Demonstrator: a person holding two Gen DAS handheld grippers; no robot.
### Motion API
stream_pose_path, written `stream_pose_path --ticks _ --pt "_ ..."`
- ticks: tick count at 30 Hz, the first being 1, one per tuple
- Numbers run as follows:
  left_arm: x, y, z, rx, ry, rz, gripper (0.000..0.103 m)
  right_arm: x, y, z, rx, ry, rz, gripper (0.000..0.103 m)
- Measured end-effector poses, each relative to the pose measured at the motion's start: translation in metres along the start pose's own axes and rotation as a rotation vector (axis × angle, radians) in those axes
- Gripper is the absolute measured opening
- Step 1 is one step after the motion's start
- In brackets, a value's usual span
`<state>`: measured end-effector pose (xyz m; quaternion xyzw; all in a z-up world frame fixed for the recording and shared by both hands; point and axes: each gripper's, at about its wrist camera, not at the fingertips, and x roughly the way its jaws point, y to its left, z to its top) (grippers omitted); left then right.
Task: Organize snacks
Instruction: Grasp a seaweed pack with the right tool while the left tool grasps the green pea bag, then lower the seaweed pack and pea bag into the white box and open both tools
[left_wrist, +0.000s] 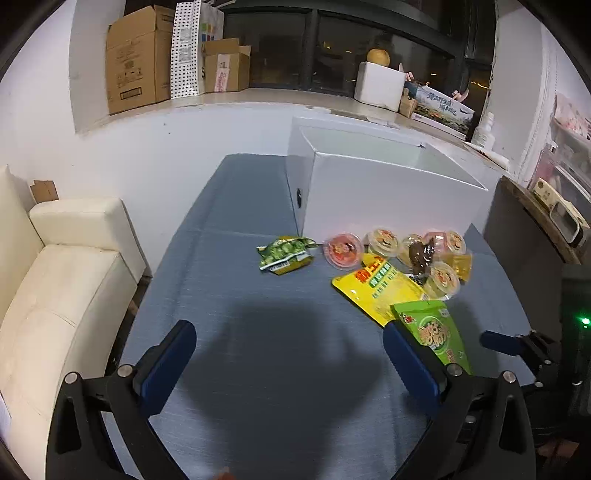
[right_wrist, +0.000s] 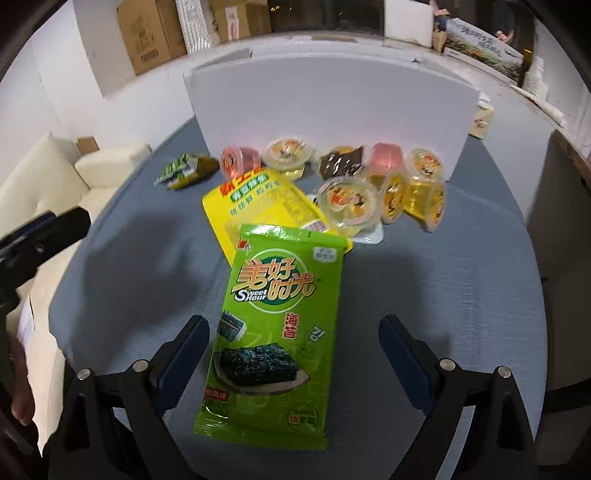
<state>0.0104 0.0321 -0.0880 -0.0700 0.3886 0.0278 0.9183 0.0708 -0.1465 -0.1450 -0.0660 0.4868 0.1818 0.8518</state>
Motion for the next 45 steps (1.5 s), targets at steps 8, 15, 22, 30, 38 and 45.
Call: stream_pose_path --ticks 8,15,22,30,38,45 --pt "0.005 0.002 -0.002 -0.012 0.019 0.003 0.103 0.029 0.009 0.004 -0.024 0.068 -0.012 0.097" --pt "0.029 0.012 0.007 -0.004 0.057 -0.057 0.103 0.018 -0.001 0.002 0.032 0.031 0.022 0.073" --pt "0.068 0.019 0.039 0.006 0.074 -0.075 0.103 -0.022 -0.006 -0.002 0.052 -0.086 0.038 0.072" --pt "0.134 0.002 0.07 0.12 0.137 -0.008 0.103 -0.041 -0.015 -0.005 0.085 -0.126 0.053 0.072" --pt "0.148 0.007 0.064 0.092 0.169 -0.025 0.058 -0.057 -0.014 -0.008 0.083 -0.164 0.082 0.071" --pt "0.106 0.013 0.06 0.057 0.097 -0.088 0.058 -0.073 -0.015 -0.006 0.087 -0.214 0.083 0.072"
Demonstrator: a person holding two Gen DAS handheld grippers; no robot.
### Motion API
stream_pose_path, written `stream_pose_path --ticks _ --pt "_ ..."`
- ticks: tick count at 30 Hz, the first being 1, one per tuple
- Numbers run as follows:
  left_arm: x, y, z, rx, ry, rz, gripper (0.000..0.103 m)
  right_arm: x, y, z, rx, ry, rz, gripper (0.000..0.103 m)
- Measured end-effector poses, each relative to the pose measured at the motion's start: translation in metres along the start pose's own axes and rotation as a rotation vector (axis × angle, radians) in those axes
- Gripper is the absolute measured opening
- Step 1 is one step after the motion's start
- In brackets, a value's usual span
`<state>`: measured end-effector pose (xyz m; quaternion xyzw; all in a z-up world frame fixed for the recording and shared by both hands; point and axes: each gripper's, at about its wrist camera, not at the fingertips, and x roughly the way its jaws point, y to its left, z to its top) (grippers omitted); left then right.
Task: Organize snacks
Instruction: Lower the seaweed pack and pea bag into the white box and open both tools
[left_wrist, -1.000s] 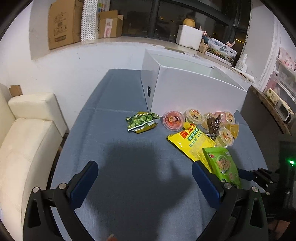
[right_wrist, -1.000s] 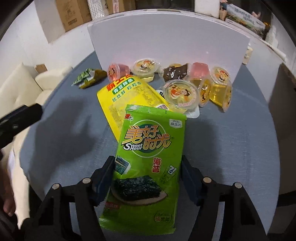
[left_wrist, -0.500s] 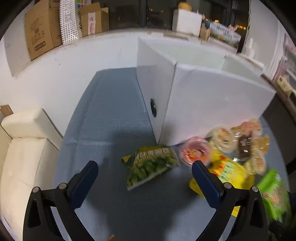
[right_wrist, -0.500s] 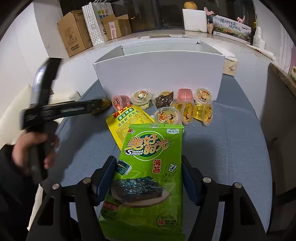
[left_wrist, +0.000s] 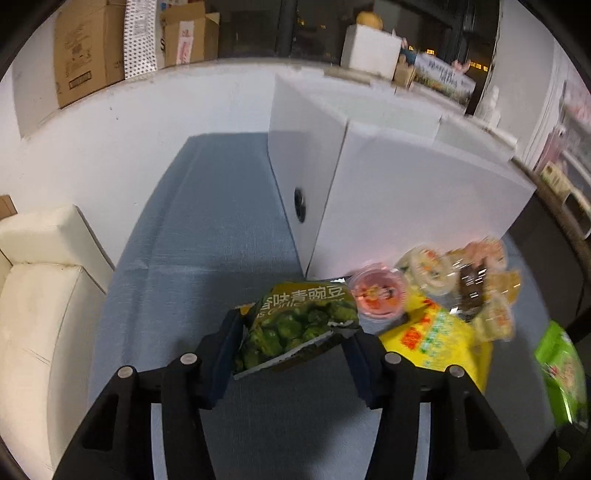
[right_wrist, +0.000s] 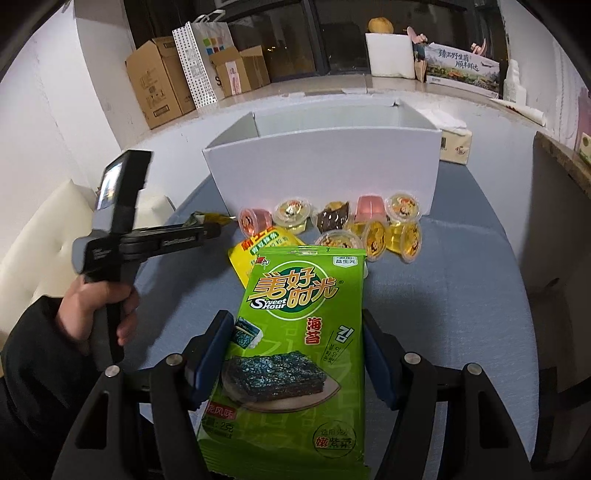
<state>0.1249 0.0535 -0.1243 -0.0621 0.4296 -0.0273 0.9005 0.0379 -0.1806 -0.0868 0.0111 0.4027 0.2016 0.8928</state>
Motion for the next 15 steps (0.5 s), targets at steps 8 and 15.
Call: stream_pose_path --ticks 8,15 --pt "-0.064 -0.021 0.043 -0.039 -0.137 -0.114 0.058 -0.03 -0.001 0.048 -0.028 -0.125 0.017 0.072" --pt "-0.059 -0.061 0.124 0.029 -0.216 -0.098 0.058 -0.016 -0.031 0.16 -0.045 -0.235 0.027 0.072"
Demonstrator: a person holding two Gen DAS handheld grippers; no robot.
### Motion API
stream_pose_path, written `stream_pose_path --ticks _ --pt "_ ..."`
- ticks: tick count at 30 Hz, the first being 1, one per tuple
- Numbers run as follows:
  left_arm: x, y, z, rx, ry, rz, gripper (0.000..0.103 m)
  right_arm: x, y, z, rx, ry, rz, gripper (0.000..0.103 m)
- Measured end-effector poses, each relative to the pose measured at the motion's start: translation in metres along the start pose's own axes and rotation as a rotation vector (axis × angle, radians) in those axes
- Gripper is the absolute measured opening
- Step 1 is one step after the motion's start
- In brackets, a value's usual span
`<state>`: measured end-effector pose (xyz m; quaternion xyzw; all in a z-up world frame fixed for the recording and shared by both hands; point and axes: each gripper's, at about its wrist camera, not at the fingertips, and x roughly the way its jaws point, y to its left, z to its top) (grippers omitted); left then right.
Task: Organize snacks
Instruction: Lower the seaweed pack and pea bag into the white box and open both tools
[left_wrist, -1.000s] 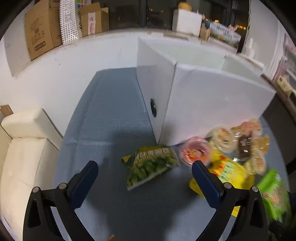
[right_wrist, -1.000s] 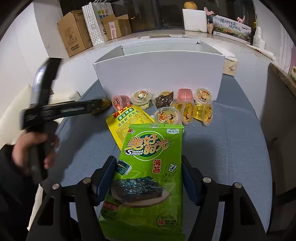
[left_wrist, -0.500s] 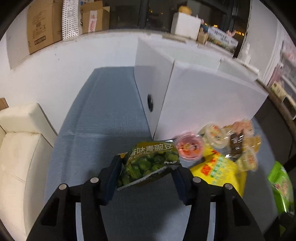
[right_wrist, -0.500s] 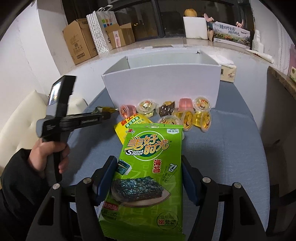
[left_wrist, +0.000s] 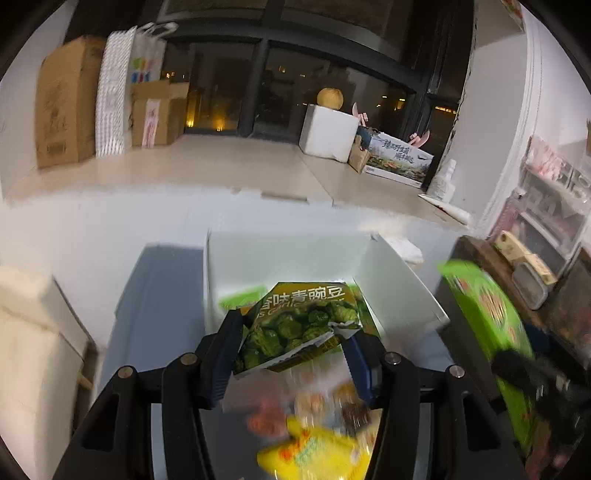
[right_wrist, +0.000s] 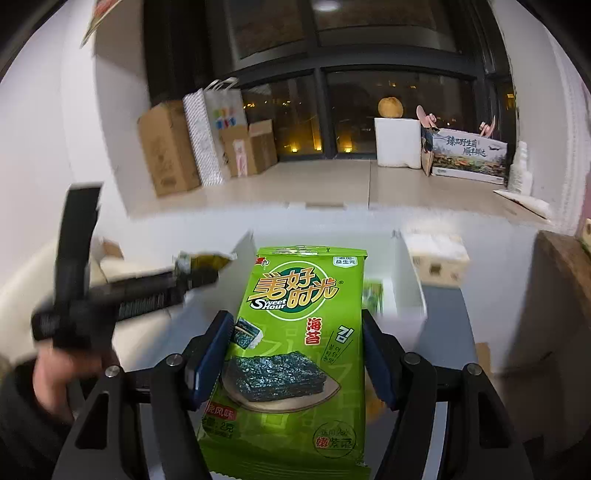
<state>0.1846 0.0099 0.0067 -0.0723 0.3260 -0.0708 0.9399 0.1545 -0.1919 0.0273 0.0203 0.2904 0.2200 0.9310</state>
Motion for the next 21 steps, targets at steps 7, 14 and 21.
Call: stream_pose_path --ticks 7,14,21 --pt "0.072 -0.009 0.029 -0.004 0.059 0.088 0.074 0.106 -0.038 0.043 -0.058 0.099 -0.085 0.075" --pt "0.066 0.013 0.01 -0.009 0.063 0.121 0.103 0.112 -0.077 0.026 0.11 0.093 -0.089 0.099" --pt "0.054 0.007 0.011 0.047 0.042 0.141 0.103 0.1 -0.075 0.023 0.054 0.086 -0.09 0.103"
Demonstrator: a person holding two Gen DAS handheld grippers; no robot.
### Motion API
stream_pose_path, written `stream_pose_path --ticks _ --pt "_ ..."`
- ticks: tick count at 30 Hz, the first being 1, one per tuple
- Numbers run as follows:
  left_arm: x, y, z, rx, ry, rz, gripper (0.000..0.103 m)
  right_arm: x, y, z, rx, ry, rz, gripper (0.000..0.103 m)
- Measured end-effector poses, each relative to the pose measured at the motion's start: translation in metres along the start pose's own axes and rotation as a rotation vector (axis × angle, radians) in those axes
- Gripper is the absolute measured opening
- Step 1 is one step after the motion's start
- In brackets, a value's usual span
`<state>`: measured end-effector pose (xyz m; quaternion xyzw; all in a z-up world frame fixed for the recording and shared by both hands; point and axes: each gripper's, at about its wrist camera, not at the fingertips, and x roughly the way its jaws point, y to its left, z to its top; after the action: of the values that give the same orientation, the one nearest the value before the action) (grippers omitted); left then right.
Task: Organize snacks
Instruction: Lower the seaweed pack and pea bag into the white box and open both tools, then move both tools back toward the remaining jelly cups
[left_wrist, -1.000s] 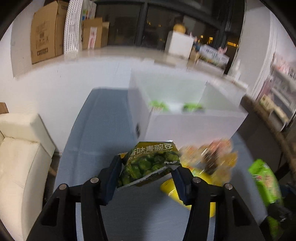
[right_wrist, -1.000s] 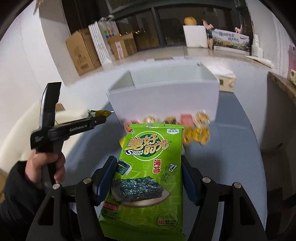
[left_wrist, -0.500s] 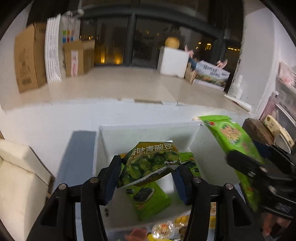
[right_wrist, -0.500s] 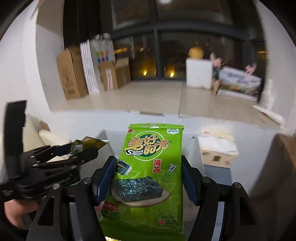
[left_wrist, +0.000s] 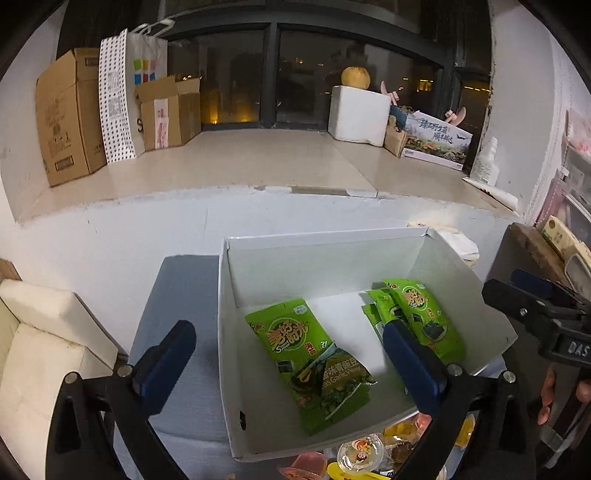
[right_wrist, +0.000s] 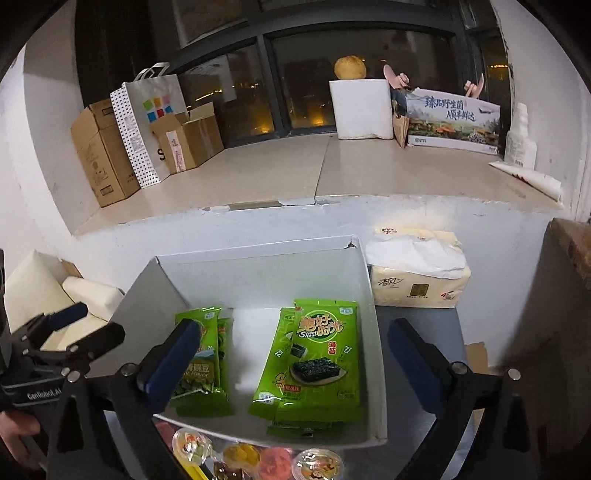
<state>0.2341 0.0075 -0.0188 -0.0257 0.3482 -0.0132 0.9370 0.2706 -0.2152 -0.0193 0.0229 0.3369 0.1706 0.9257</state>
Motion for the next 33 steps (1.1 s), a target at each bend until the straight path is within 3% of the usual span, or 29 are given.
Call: stream_pose_path --ticks 3,8,13,17,21,33 --pt "-0.008 -0.003 -0.003 0.028 -0.007 0.008 0.103 -0.019 0.005 -0.01 -0.042 -0.03 0.012 0.103" --pt "-0.047 0.005 -0.034 0.023 -0.04 -0.013 0.103 -0.07 0.014 -0.064 -0.032 -0.071 -0.004 0.103" --pt "-0.087 0.013 -0.103 -0.032 -0.026 -0.07 0.103 -0.106 0.026 -0.15 0.07 -0.052 0.005 0.103" --pt "-0.11 0.014 -0.163 -0.062 -0.02 -0.055 0.103 -0.1 0.046 -0.203 0.032 -0.008 0.004 0.103" --pt "-0.119 0.018 -0.194 -0.108 0.008 -0.086 0.103 -0.077 0.062 -0.205 -0.033 0.077 0.024 0.103" --pt "-0.114 0.018 -0.198 -0.097 0.016 -0.068 0.103 -0.028 0.061 -0.183 0.027 0.119 -0.019 0.103"
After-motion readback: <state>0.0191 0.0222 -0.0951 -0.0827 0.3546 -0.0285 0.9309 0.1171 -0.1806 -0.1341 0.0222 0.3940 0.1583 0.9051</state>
